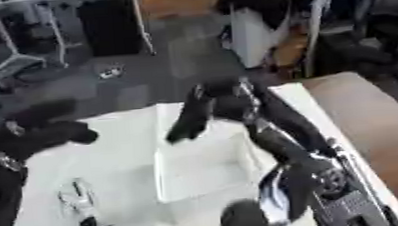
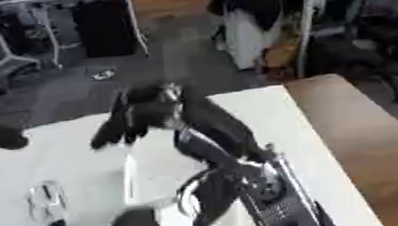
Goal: Pick up objects on the table and place them in the box.
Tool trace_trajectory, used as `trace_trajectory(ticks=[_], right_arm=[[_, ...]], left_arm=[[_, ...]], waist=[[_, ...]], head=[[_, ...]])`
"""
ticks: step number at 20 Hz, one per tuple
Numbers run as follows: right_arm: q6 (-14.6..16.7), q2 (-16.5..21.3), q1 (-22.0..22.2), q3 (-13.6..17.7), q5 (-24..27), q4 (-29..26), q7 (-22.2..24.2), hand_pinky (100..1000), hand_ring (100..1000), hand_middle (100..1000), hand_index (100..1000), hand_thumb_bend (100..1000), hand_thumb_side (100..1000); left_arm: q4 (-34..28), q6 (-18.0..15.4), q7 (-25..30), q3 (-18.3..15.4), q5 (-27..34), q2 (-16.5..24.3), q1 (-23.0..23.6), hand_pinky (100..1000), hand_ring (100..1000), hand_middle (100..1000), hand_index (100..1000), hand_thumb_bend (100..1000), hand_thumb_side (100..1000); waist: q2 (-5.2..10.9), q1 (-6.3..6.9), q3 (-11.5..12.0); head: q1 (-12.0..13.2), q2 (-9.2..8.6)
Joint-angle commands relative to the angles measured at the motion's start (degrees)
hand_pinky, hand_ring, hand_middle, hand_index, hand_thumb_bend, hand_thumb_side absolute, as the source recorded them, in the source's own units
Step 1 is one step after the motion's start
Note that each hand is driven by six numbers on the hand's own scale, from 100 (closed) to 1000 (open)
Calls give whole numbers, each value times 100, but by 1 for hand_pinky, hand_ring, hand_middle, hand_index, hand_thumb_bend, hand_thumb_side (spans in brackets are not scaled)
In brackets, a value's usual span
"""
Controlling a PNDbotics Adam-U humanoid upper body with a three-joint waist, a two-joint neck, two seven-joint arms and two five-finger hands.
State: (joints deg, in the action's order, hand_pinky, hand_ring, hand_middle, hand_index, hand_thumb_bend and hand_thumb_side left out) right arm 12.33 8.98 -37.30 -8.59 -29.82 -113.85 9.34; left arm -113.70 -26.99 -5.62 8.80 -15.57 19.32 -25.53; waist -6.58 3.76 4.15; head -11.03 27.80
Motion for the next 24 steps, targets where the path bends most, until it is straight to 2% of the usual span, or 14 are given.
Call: trace_trajectory(ticks=[1,2,3,7,10,15,20,24], right_arm=[[-564,-56,-21,103,-30,-74,-1018,445,478,575,781,493,1000],[-661,-63,-20,97,10,-74,-1264,446,479,578,783,487,1000],[-728,-70,-24,95,48,-74,-1468,452,481,584,789,459,1000],[-775,-99,-49,88,230,-74,-2100,467,487,584,783,399,1000],[-791,-105,-41,74,285,-74,-2219,462,483,578,779,402,1000],[-838,-86,17,66,343,-74,-2195,449,468,556,762,401,1000],[-851,-37,35,17,398,-74,-2063,439,461,547,756,420,1000],[-885,-16,59,-1,411,-74,-1941,435,457,545,755,440,1000]], left_arm=[[-90,427,-271,-252,-209,96,-7,714,684,848,852,272,1000],[-90,547,-321,-283,-272,97,2,713,684,848,852,272,1000],[-90,642,-354,-300,-323,98,8,713,683,849,853,271,1000],[-90,889,-342,-355,-519,128,45,725,691,859,870,267,1000],[-90,1191,-194,-430,-733,209,92,730,697,870,887,261,1000],[117,1461,158,-420,-915,694,98,749,708,874,894,240,1000],[566,1254,330,-353,-1081,1210,-95,780,731,885,904,210,1000],[985,685,793,-181,-1572,1807,-333,862,788,913,918,295,1000]], waist=[[98,-18,5],[101,-20,-1],[102,-20,-9],[81,-7,-80],[83,-5,-137],[161,48,-133],[186,57,-132],[192,96,-149]], head=[[218,557],[270,762],[281,848],[246,626],[264,651],[356,782],[364,841],[393,891]])
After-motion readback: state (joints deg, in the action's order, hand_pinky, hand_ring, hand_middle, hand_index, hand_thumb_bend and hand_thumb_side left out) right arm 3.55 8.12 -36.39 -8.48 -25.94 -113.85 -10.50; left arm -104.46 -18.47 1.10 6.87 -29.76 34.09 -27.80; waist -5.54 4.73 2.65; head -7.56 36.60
